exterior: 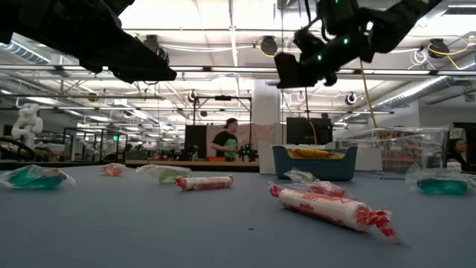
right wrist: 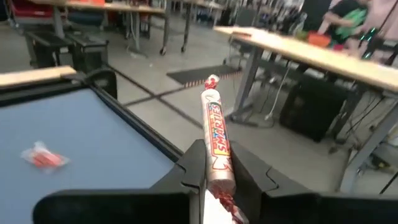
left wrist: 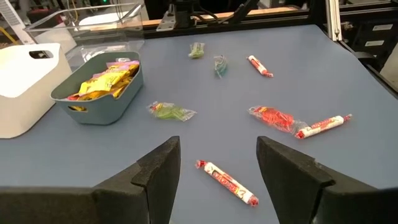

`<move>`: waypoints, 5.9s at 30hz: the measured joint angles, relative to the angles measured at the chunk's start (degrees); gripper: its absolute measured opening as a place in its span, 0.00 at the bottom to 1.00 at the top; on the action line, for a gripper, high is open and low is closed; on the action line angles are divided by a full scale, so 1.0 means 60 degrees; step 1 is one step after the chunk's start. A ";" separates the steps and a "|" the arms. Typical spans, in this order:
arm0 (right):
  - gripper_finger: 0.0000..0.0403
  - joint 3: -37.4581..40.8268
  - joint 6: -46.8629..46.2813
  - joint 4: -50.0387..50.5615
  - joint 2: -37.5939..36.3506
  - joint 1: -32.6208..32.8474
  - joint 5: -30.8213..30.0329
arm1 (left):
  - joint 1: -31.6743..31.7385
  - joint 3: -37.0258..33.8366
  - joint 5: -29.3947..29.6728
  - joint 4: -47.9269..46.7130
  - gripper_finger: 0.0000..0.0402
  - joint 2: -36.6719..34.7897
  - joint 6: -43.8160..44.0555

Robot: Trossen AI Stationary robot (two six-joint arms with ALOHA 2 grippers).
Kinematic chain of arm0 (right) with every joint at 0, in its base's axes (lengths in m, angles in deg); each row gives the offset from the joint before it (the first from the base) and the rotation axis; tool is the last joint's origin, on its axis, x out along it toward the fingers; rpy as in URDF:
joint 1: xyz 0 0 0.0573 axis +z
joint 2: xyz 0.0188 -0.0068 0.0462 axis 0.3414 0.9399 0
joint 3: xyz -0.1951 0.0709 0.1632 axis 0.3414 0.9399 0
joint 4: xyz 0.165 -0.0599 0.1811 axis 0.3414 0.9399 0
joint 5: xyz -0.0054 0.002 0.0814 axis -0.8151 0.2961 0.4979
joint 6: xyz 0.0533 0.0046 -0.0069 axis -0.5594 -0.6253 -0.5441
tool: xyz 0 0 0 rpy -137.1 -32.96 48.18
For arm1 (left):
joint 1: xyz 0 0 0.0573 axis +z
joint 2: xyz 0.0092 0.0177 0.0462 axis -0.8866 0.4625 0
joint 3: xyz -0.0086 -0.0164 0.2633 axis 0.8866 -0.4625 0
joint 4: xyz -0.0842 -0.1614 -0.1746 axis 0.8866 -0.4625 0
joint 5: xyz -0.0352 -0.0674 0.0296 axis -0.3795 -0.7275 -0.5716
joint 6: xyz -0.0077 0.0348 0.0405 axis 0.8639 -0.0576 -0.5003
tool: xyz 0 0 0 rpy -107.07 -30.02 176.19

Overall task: Sort candy
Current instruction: Put the top left white candy into the white bin, then put the center white candy into the white bin

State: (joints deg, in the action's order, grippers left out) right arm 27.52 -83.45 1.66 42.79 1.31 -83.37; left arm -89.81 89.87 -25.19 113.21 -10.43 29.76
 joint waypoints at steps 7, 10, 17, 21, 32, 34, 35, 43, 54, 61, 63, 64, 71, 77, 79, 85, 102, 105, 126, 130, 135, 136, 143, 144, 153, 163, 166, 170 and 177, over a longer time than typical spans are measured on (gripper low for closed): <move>0.10 0.0000 -0.0369 0.1325 0.0000 -0.2490 0.2755 | 0.0043 0.0000 0.0000 0.0000 0.54 0.0000 -0.0061; 0.10 0.0000 -0.0487 0.2080 0.0004 -0.3220 0.3554 | 0.0172 0.0000 0.0000 0.0000 0.54 0.0000 -0.0047; 0.10 0.0000 -0.0661 0.3437 0.0264 -0.3567 0.4193 | 0.0426 0.0000 0.0000 0.0000 0.54 0.0000 0.0026; 0.10 0.0000 -0.0874 0.3672 0.0542 -0.3563 0.4189 | 0.0430 0.0000 0.0000 0.0003 0.54 0.0000 0.0029; 0.14 0.0000 -0.1058 0.3501 0.1526 -0.3284 0.3776 | 0.0423 0.0000 0.0000 0.0004 0.54 0.0000 0.0033; 0.15 0.0000 -0.0977 0.3463 0.1633 -0.3229 0.3524 | 0.0423 0.0000 0.0000 0.0004 0.54 0.0000 0.0033; 0.15 0.0000 -0.0946 0.3454 0.1665 -0.3201 0.3424 | 0.0423 0.0000 0.0000 0.0001 0.54 0.0000 0.0033; 0.23 0.0000 -0.0988 0.3467 0.1735 -0.3010 0.3104 | 0.0423 0.0000 0.0000 -0.0018 0.54 0.0000 0.0231; 0.39 0.0000 -0.1058 0.4587 -0.0155 -0.2335 0.3086 | 0.0423 0.0000 0.0000 0.0018 0.54 0.0005 0.1457; 0.40 0.0000 -0.1865 0.6785 -0.2528 -0.0278 0.2621 | 0.0033 0.0167 0.0098 0.0841 0.54 0.1000 0.2036; 0.40 0.0000 -0.2363 0.7209 -0.2899 0.0700 0.2554 | -0.0160 0.0502 0.0481 0.0854 0.54 0.1527 0.2024; 0.40 0.0000 -0.2697 0.7369 -0.3010 0.1245 0.2428 | -0.0239 0.0707 0.0665 0.0864 0.54 0.1806 0.1944; 0.40 0.0011 -0.4653 0.8080 -0.2835 0.5047 -0.0720 | -0.0727 0.2256 0.2018 0.0777 0.54 0.3713 0.0783; 0.40 0.0015 -0.4983 0.7329 -0.2025 0.7281 -0.2461 | -0.0761 0.2808 0.2473 0.0767 0.54 0.4845 0.1684; 0.40 0.0015 -0.4955 0.7026 -0.1630 0.7759 -0.2646 | -0.0761 0.2806 0.2473 0.0716 0.54 0.5139 0.1930; 0.40 0.0011 -0.5436 0.6278 -0.0076 0.8637 -0.2647 | -0.0686 0.2801 0.2391 0.0667 0.54 0.6103 0.3030; 0.40 0.0006 -0.3973 0.3266 0.1712 0.8685 -0.3605 | -0.0644 0.2835 0.2203 0.0655 0.36 0.6790 0.3748; 0.40 0.0004 -0.3095 0.2404 0.1712 0.8685 -0.3318 | -0.0597 0.2856 0.2112 0.0240 0.22 0.6783 0.3780; 0.62 0.0004 -0.3069 -0.0166 0.3139 0.8333 -0.0831 | -0.0579 0.2769 0.2812 0.0139 0.14 0.5041 0.0473; 0.70 -0.0478 -0.2395 -0.0705 0.3882 0.8090 -0.0851 | -0.0626 0.2784 0.2598 0.0225 0.13 0.4748 -0.0321; 0.72 -0.1655 -0.1442 -0.0573 0.4889 0.7667 -0.0863 | -0.0644 0.2787 0.2085 0.0283 0.13 0.4619 -0.0885; 0.72 -0.1925 -0.1305 -0.0405 0.5117 0.7580 -0.0867 | -0.0641 0.2787 0.2017 0.0277 0.13 0.4620 -0.0984; 0.64 -0.3789 -0.1279 0.2354 0.5938 0.7212 -0.0820 | -0.0645 0.2787 0.1996 0.0231 0.14 0.4619 -0.1034; 0.62 -0.4013 -0.1398 0.2820 0.6004 0.7190 -0.0828 | -0.0645 0.2787 0.1996 0.0217 0.14 0.4619 -0.1057; 0.45 -0.4521 -0.1728 0.3928 0.6025 0.7168 -0.0536 | -0.0648 0.2794 0.1993 -0.0212 0.14 0.4619 -0.0987; 0.25 -0.4521 -0.1719 0.4089 0.6024 0.7184 -0.0323 | -0.0648 0.2794 0.1978 -0.0364 0.14 0.4619 -0.0980; 0.16 -0.4521 -0.1609 0.4091 0.6025 0.7184 -0.0327 | -0.0652 0.2794 0.1978 -0.0365 0.14 0.4617 -0.0980; 0.06 -0.4521 -0.1561 0.4114 0.6022 0.7184 -0.0323 | -0.0652 0.2794 0.2016 -0.0375 0.14 0.4615 -0.0987; 0.12 -0.4521 -0.1568 0.4175 0.6011 0.7190 -0.0314 | -0.0854 0.2794 0.2543 -0.0245 0.27 0.4614 -0.0926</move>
State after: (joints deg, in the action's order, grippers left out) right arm 0.40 -92.86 26.71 78.86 44.44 -85.26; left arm -94.93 106.64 -9.93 111.74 17.26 24.20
